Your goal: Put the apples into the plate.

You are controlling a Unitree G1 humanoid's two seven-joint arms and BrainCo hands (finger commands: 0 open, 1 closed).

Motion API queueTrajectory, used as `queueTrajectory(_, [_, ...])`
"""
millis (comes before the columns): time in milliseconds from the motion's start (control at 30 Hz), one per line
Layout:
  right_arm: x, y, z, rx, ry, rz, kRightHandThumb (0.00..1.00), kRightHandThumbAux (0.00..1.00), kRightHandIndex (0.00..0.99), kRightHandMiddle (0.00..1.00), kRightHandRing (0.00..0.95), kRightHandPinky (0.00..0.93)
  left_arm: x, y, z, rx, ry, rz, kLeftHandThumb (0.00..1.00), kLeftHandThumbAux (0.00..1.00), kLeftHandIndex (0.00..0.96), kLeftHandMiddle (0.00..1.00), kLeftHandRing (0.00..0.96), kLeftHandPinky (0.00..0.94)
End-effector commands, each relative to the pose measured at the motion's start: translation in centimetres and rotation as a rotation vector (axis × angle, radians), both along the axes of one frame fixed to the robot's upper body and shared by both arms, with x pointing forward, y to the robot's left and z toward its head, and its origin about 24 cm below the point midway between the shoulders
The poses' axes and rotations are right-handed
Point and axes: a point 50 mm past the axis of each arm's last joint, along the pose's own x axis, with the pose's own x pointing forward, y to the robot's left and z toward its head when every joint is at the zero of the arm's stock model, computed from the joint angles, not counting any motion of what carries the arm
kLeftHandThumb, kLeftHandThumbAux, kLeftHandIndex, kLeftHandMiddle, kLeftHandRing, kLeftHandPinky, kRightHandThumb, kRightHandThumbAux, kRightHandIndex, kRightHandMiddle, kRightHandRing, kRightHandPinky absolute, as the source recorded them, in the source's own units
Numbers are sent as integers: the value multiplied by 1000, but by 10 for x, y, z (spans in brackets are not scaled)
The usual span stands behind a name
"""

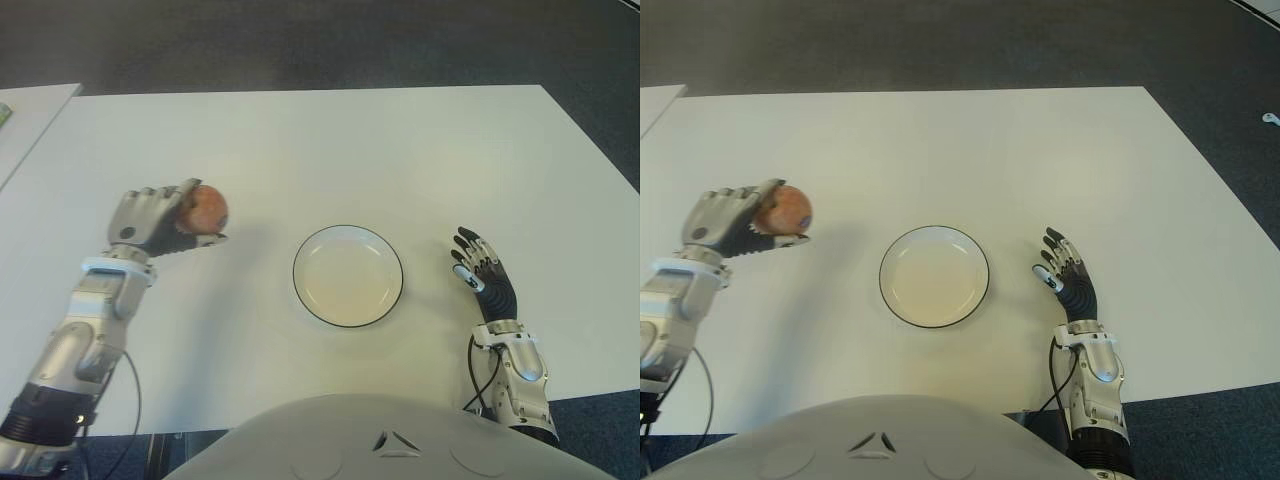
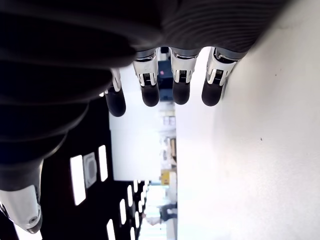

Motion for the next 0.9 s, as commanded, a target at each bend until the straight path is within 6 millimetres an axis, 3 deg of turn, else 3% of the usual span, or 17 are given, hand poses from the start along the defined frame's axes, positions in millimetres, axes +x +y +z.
queueTrajectory(33, [-17, 7, -25, 32, 143, -4, 194, 600, 110, 36, 0, 0, 6, -32, 13, 0, -44, -102, 738, 694, 444, 802, 792, 764])
queueTrajectory(200, [-17, 8, -25, 33, 143, -6, 190, 603, 106, 37, 0, 3, 9, -58, 29, 35, -87, -188, 742, 693, 444, 816, 808, 777])
queueTrajectory(900, [-21, 15, -27, 30, 142, -27, 181, 610, 122, 44, 0, 3, 17, -94, 20, -33, -106, -285, 752, 692, 444, 863, 839, 813])
